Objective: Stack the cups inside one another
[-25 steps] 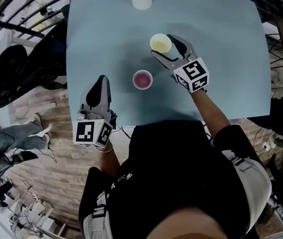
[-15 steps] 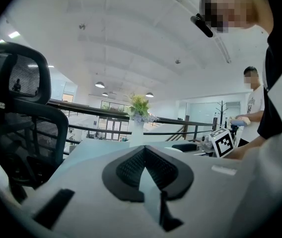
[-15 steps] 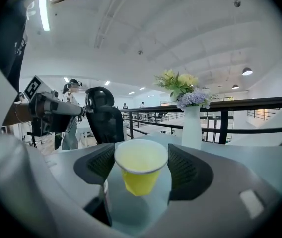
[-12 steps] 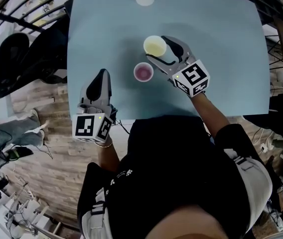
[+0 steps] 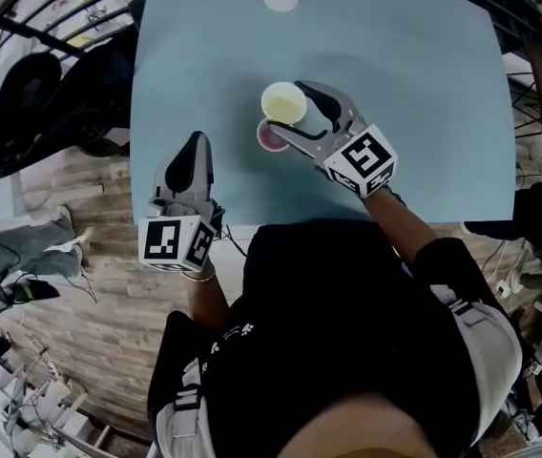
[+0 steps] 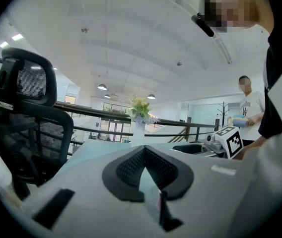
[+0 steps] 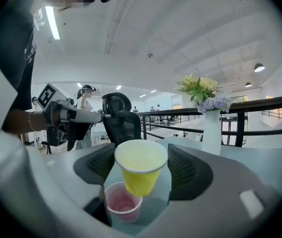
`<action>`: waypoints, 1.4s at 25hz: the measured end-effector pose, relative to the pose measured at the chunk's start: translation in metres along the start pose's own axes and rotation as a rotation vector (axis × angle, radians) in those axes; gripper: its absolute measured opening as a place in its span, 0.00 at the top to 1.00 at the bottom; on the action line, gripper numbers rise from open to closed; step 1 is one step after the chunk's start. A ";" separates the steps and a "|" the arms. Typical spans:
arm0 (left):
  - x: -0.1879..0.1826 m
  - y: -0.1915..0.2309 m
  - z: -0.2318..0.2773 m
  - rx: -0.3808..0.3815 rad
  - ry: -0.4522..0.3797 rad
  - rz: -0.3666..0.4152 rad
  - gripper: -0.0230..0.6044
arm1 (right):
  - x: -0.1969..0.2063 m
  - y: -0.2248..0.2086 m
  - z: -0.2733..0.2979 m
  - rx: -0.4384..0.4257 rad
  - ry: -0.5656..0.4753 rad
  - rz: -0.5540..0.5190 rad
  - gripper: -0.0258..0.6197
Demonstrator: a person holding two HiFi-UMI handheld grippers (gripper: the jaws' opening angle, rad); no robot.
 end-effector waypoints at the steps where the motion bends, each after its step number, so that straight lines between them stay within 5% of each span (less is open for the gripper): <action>1: 0.000 -0.001 -0.001 -0.002 -0.001 -0.001 0.98 | 0.000 0.002 -0.001 -0.005 0.002 0.001 0.44; 35: 0.004 0.005 -0.014 -0.011 0.008 0.002 0.98 | 0.046 0.030 0.010 -0.065 0.160 0.024 0.44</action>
Point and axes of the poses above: the fingertips, and each gripper's own axes: z forward along the fingers, y to its left, x out of its underside, the point moved 10 cm from there along -z, backward along the fingers, and after that the axes turned 4 degrees about -y, right-handed, at the moved point
